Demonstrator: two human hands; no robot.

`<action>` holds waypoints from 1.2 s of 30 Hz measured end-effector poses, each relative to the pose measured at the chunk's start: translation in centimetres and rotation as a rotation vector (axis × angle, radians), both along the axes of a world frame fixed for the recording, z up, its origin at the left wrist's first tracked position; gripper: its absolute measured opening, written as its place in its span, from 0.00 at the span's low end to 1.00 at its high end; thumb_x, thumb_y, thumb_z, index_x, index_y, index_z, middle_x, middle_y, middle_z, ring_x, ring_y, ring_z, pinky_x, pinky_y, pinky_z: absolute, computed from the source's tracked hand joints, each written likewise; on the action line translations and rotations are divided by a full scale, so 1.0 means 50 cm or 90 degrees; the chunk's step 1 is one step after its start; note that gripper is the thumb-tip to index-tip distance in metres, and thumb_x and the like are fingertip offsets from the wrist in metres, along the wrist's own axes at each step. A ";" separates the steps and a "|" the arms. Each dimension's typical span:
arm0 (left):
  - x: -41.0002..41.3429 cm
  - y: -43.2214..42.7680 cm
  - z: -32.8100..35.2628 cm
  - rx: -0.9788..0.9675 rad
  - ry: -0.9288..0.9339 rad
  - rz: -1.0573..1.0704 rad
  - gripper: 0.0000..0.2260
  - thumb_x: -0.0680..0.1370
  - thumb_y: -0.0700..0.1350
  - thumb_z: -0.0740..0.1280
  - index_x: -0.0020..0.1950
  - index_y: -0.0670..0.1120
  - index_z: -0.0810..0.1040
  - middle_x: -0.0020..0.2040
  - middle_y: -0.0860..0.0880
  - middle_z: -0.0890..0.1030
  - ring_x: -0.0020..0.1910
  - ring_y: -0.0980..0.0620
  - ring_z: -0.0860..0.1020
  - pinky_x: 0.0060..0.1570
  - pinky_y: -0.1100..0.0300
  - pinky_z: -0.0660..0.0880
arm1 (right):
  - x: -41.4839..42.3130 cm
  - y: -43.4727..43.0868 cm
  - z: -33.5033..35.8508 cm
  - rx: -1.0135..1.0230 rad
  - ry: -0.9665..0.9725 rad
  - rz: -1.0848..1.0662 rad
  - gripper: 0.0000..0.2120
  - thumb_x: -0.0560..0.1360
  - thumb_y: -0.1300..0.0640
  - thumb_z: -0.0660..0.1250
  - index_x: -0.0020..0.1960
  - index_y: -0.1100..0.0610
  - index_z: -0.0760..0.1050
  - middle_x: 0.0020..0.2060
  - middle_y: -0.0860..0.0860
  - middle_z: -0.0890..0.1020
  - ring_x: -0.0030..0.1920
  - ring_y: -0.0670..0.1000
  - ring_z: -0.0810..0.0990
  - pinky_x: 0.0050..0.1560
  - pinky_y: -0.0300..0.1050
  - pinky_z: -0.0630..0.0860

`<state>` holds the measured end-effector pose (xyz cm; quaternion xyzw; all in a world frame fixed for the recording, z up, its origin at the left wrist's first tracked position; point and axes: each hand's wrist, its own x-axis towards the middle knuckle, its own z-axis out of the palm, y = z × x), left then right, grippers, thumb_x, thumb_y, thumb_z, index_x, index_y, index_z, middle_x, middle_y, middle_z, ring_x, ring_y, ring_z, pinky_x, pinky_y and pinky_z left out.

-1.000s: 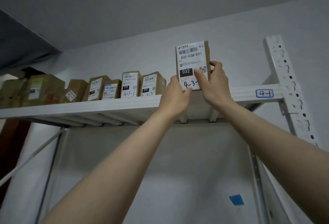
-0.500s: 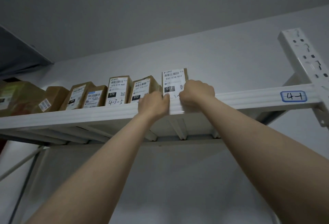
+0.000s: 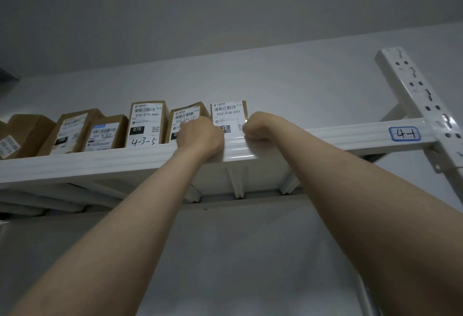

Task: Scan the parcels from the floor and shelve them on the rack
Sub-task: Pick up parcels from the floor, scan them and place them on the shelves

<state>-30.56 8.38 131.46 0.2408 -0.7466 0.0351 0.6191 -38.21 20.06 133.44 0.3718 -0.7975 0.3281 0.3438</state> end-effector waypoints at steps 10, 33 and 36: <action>0.022 0.020 -0.073 -0.149 0.029 -0.148 0.17 0.83 0.46 0.57 0.66 0.39 0.75 0.66 0.39 0.75 0.68 0.39 0.65 0.64 0.49 0.63 | 0.050 -0.026 -0.091 -0.249 0.220 -0.121 0.12 0.77 0.56 0.62 0.59 0.54 0.76 0.55 0.52 0.81 0.63 0.57 0.72 0.57 0.50 0.66; -0.093 0.353 -0.866 -0.239 -0.272 -0.656 0.15 0.77 0.45 0.57 0.58 0.40 0.77 0.56 0.43 0.79 0.59 0.42 0.73 0.59 0.48 0.74 | 0.050 0.372 -0.940 -0.109 0.042 -0.370 0.11 0.68 0.62 0.69 0.49 0.54 0.79 0.47 0.51 0.82 0.50 0.56 0.77 0.48 0.54 0.73; -0.079 0.470 -1.009 -0.232 -0.348 -0.759 0.14 0.76 0.44 0.60 0.58 0.40 0.76 0.57 0.42 0.78 0.59 0.41 0.72 0.59 0.48 0.72 | 0.106 0.492 -1.086 -0.071 -0.045 -0.468 0.08 0.70 0.60 0.70 0.49 0.54 0.78 0.47 0.51 0.80 0.50 0.57 0.76 0.46 0.54 0.72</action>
